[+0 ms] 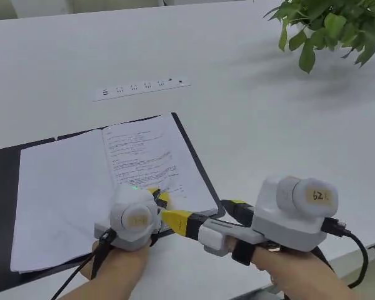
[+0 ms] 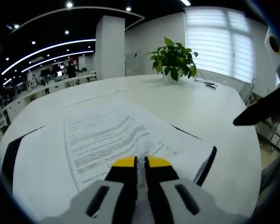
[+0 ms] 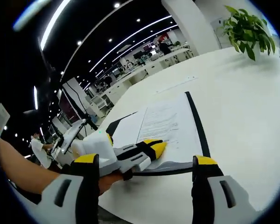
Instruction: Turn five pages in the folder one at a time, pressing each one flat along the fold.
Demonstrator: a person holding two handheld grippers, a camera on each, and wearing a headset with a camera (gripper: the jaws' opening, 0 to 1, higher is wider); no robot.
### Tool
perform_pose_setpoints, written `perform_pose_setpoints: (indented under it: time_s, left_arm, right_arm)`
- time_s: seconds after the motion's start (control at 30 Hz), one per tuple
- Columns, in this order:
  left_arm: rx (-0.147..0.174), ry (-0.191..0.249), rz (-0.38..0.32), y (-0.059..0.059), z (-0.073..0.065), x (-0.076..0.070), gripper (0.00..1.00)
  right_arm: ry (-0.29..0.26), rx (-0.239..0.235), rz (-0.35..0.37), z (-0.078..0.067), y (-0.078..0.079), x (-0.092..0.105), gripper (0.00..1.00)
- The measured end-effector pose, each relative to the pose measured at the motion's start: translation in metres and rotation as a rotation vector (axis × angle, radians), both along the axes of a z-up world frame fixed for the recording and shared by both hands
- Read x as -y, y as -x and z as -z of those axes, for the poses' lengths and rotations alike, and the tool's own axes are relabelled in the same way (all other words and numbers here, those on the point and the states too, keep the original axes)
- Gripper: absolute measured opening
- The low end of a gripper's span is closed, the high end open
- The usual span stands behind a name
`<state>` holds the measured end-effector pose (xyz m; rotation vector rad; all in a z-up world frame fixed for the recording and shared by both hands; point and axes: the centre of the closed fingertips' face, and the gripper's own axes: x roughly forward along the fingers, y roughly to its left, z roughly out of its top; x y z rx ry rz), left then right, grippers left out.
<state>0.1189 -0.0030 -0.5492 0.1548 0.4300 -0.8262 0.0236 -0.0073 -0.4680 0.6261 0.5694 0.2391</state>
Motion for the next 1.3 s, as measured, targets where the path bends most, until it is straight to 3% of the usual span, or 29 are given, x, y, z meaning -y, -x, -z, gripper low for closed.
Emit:
perform_pose_setpoints:
  time_s: [0.1,0.2,0.37,0.7,0.97,1.2,1.3]
  left_arm:
    - [0.002,0.001,0.000,0.000,0.000,0.000,0.06]
    - [0.001,0.005,0.000,0.000,-0.001,0.000,0.06]
    - [0.000,0.008,0.001,0.001,-0.001,0.000,0.06]
    - [-0.002,0.012,-0.001,0.001,-0.001,0.000,0.06]
    - [-0.005,0.016,-0.003,0.001,-0.001,0.000,0.06]
    - [-0.003,0.015,-0.001,0.000,-0.001,0.000,0.06]
    - [-0.004,0.017,-0.002,0.000,-0.001,0.000,0.06]
  right_arm:
    - [-0.068,-0.019,0.014,0.006,-0.004,-0.007,0.65]
    - [-0.147,-0.056,0.044,0.015,-0.009,-0.013,0.59]
    - [-0.204,-0.079,0.077,0.027,-0.015,-0.015,0.51]
    - [-0.251,-0.092,0.121,0.038,-0.024,-0.015,0.49]
    - [-0.258,-0.120,0.137,0.049,-0.024,-0.015,0.48]
    - [-0.270,-0.095,0.162,0.044,-0.025,-0.012,0.47]
    - [-0.301,-0.094,0.179,0.044,-0.028,-0.009,0.45]
